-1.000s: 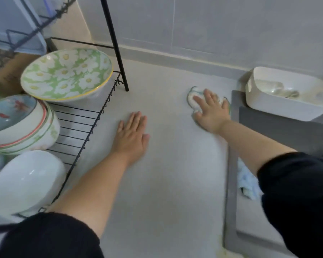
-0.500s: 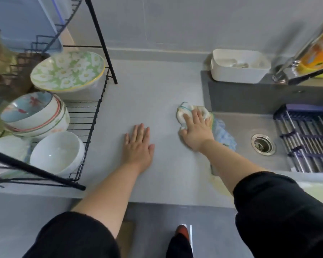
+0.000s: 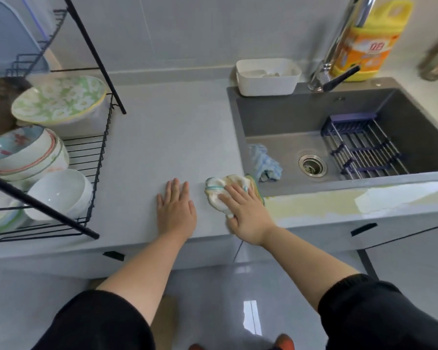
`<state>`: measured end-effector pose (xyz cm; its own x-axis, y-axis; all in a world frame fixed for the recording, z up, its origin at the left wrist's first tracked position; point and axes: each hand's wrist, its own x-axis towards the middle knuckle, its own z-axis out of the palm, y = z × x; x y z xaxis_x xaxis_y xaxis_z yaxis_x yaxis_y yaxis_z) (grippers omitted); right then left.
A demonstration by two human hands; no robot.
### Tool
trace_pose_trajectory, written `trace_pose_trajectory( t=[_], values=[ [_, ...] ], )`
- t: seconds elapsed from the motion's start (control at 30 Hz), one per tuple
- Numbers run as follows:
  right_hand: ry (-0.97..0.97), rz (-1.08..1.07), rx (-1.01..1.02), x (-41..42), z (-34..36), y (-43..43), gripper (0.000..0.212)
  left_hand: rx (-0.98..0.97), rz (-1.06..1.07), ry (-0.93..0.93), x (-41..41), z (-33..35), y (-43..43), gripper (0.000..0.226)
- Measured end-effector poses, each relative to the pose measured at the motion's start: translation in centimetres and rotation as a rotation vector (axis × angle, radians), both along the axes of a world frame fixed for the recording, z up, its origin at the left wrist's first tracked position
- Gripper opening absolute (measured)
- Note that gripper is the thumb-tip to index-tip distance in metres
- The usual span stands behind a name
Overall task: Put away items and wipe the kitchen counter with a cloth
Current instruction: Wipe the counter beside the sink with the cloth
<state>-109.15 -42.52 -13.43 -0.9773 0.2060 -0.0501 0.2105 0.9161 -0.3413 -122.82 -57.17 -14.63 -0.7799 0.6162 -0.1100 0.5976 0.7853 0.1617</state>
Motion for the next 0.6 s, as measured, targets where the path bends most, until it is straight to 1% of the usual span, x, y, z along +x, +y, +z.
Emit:
trace_pose_trajectory(
  t=[0.13,0.2,0.3,0.4,0.47,0.5,0.6],
  values=[
    [-0.013,0.196,-0.010,3.3,-0.1,3.8,0.061,0.008,-0.009,-0.001,4.5,0.2,3.2,0.054],
    [0.007,0.237,0.002,5.9,-0.4,6.6,0.056,0.017,-0.030,0.001,7.0,0.1,5.2,0.054],
    [0.029,0.215,0.030,10.5,-0.5,11.4,0.053,-0.001,-0.001,0.036,8.6,-0.2,6.8,0.056],
    [-0.001,0.169,0.096,13.4,-0.4,14.5,0.052,-0.017,0.001,0.073,8.7,-0.5,6.8,0.056],
    [-0.016,0.115,0.130,13.2,-0.3,14.4,0.053,-0.009,-0.003,0.088,8.6,-0.7,6.8,0.057],
    [-0.029,0.095,0.134,12.6,-0.3,13.9,0.057,-0.003,-0.002,0.095,8.6,-0.7,6.8,0.059],
    [-0.063,0.131,0.152,8.9,0.0,11.1,0.069,0.041,-0.002,0.122,8.6,-0.9,6.7,0.068]
  ],
)
